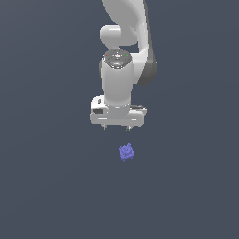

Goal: Pick up the object and move it to a goal position.

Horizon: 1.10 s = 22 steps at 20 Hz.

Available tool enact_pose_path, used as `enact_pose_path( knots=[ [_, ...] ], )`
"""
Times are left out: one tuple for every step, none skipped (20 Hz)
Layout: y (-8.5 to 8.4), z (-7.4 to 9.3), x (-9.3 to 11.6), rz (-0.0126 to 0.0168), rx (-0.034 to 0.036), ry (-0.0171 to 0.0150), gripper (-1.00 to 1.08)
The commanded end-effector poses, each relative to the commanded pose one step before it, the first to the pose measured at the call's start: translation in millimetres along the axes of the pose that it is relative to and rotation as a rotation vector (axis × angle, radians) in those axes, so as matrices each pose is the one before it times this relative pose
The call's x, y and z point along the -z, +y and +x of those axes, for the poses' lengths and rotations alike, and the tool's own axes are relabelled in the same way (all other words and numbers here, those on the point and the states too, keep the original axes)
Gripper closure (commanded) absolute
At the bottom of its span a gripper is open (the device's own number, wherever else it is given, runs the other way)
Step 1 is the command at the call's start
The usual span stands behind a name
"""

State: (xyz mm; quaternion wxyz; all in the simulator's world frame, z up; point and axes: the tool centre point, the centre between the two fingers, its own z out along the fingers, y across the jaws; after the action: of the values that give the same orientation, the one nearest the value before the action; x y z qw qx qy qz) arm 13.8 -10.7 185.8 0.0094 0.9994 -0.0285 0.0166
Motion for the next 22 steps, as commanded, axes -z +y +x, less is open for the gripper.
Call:
enact_pose_path(
  knots=[
    [0.01,0.00,0.00,0.00000,0.00000,0.00000,-0.92],
    [-0.06,-0.01,-0.01,-0.00039,0.00111,-0.00019,-0.92],
    [-0.12,-0.01,-0.03,-0.00111,0.00322,-0.00058,-0.92],
    [-0.18,-0.03,-0.03,-0.00184,0.00530,-0.00097,-0.92],
    [-0.26,-0.05,-0.02,-0.00261,0.00743,-0.00137,-0.92],
    [-0.31,-0.08,0.02,-0.00341,0.00952,-0.00179,-0.92],
    [-0.29,-0.13,0.11,-0.00384,0.01035,-0.00200,-0.92],
    [-0.18,-0.17,0.20,-0.00325,0.00834,-0.00167,-0.92],
    [-0.09,-0.19,0.27,-0.00260,0.00622,-0.00131,-0.92],
    [-0.02,-0.21,0.32,-0.00193,0.00411,-0.00093,-0.92],
    [0.09,-0.21,0.34,-0.00117,0.00190,-0.00052,-0.92],
    [-0.02,-0.16,0.30,0.00000,0.00000,0.00000,-0.92],
    [0.08,0.07,-0.13,0.00024,-0.00135,0.00019,-0.92],
    [-0.14,0.28,-0.47,0.00065,0.00016,0.00018,-0.92],
    [-0.39,0.46,-0.80,0.00038,0.00215,-0.00007,-0.92],
    [-0.62,0.68,-1.18,0.00030,0.00407,-0.00026,-0.92],
    [-0.82,0.90,-1.59,0.00027,0.00580,-0.00042,-0.92],
    [-1.02,1.13,-2.01,0.00035,0.00731,-0.00054,-0.92],
    [-1.25,1.36,-2.44,0.00055,0.00861,-0.00060,-0.92],
    [-1.42,1.59,-2.86,0.00078,0.00976,-0.00064,-0.92],
    [-1.62,1.81,-3.29,0.00101,0.01100,-0.00069,-0.92],
    [-1.79,2.01,-3.71,0.00120,0.01229,-0.00076,-0.92]
  ],
)
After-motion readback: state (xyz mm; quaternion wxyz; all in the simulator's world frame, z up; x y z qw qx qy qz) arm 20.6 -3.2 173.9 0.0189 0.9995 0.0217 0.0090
